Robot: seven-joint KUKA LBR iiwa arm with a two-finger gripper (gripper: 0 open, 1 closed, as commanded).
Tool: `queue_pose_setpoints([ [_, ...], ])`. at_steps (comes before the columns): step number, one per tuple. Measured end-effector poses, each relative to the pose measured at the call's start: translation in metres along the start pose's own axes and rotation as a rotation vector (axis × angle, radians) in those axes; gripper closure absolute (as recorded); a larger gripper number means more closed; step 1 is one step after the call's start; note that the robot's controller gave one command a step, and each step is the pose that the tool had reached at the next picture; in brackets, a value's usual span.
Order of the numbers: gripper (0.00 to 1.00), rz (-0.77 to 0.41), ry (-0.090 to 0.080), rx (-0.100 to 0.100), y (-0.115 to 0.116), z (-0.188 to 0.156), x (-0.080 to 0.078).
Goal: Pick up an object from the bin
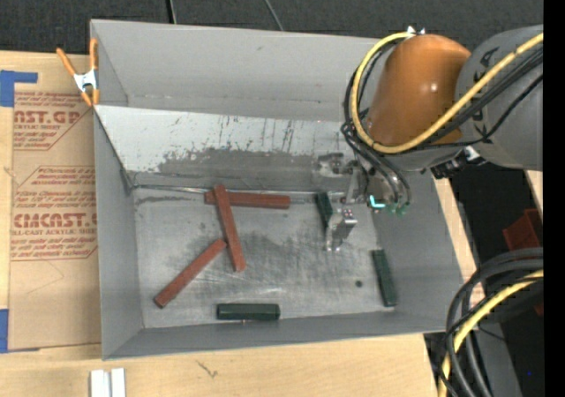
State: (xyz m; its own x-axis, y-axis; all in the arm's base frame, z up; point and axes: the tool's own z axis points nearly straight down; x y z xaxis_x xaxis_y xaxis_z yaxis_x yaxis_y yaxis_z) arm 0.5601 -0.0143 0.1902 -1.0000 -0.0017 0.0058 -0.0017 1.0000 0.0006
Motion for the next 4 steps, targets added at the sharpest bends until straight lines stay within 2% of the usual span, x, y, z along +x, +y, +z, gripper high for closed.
queue_pose_setpoints([
  [1, 0.0, 0.0, -0.007, 0.0, 0.0, -0.004, -0.002],
  [2, 0.0, 0.008, -0.009, 0.0, 0.057, 0.023, -0.009],
  [3, 0.0, -0.043, -0.013, -0.001, 0.058, 0.09, -0.022],
  [4, 0.0, -0.035, -0.001, 0.001, 0.095, 0.06, -0.023],
])
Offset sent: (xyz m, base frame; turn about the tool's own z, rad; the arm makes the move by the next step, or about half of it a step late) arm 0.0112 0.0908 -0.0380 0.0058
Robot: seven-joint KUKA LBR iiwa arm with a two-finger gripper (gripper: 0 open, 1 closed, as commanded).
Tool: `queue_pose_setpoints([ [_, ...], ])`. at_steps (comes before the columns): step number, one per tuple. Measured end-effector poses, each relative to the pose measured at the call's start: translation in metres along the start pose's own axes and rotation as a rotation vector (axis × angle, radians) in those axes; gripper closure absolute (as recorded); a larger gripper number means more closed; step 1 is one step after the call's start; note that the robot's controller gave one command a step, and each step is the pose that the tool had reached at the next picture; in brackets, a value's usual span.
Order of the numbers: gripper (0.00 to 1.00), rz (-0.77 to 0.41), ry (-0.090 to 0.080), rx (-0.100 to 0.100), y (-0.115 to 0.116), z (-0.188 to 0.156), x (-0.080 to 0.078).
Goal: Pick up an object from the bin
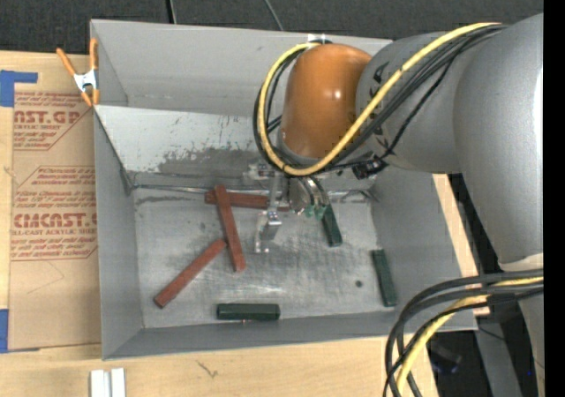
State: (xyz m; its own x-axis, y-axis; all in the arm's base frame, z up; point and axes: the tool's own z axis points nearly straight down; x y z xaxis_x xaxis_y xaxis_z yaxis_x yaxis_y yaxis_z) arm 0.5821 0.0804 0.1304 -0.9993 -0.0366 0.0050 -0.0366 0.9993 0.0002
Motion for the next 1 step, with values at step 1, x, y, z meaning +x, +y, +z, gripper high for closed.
queue_pose_setpoints([
  [1, 0.0, -0.13, -0.015, 0.0, 0.0227, -0.0143, -0.0013],
])
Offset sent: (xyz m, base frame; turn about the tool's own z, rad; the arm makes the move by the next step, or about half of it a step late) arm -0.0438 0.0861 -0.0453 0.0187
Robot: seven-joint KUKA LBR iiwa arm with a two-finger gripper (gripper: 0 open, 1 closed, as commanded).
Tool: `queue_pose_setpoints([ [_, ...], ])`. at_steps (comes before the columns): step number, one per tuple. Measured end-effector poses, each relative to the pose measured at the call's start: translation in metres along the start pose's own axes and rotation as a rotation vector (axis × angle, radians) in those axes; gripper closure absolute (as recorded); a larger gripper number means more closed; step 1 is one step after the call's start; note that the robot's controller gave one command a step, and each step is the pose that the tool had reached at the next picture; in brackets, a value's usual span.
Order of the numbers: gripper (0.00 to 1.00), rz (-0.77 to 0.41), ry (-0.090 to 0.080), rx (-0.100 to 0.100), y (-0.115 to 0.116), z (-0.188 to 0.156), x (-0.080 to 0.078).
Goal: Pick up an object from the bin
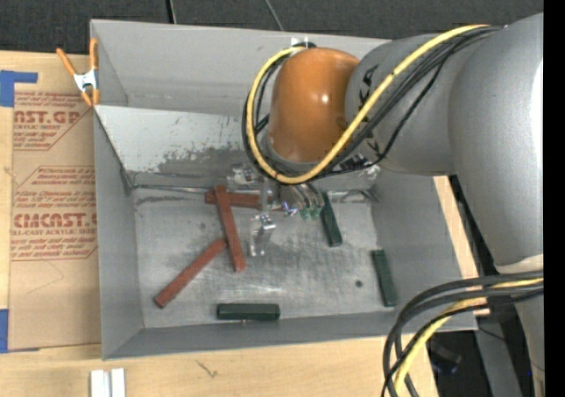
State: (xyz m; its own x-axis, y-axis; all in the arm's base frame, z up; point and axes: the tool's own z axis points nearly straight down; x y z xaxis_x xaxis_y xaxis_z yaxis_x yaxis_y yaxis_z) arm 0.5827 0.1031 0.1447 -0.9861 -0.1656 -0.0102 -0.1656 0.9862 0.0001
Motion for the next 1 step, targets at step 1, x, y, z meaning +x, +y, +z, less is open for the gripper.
queue_pose_setpoints([
  [1, 1.0, 0.147, 0.011, 0.0, 0.0712, 0.06, 0.0342],
])
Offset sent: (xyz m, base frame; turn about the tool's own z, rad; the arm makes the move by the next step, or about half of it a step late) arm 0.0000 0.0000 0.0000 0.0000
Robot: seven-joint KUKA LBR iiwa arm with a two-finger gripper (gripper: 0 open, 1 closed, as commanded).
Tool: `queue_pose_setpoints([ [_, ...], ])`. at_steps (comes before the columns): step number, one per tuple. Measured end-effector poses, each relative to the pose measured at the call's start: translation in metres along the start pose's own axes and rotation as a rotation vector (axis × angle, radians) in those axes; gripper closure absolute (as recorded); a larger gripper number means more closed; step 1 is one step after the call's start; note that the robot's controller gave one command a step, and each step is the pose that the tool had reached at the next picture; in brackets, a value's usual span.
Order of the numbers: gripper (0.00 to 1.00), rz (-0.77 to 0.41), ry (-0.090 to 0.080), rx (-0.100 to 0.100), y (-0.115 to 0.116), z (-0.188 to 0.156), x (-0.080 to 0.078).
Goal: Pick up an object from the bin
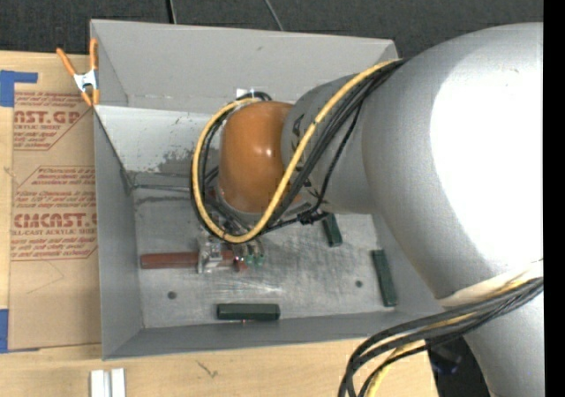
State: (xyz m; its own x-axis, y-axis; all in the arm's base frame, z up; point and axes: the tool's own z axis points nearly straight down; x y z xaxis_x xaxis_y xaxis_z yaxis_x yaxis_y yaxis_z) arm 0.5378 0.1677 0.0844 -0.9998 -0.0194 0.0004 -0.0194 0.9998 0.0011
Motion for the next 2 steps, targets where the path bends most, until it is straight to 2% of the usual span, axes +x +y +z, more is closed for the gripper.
queue_pose_setpoints([
  [1, 1.0, 0.0, 0.0, 0.0, 0.0, 0.0, 0.0],
  [2, 1.0, 0.033, -0.007, -0.001, -0.001, -0.17, -0.013],
])
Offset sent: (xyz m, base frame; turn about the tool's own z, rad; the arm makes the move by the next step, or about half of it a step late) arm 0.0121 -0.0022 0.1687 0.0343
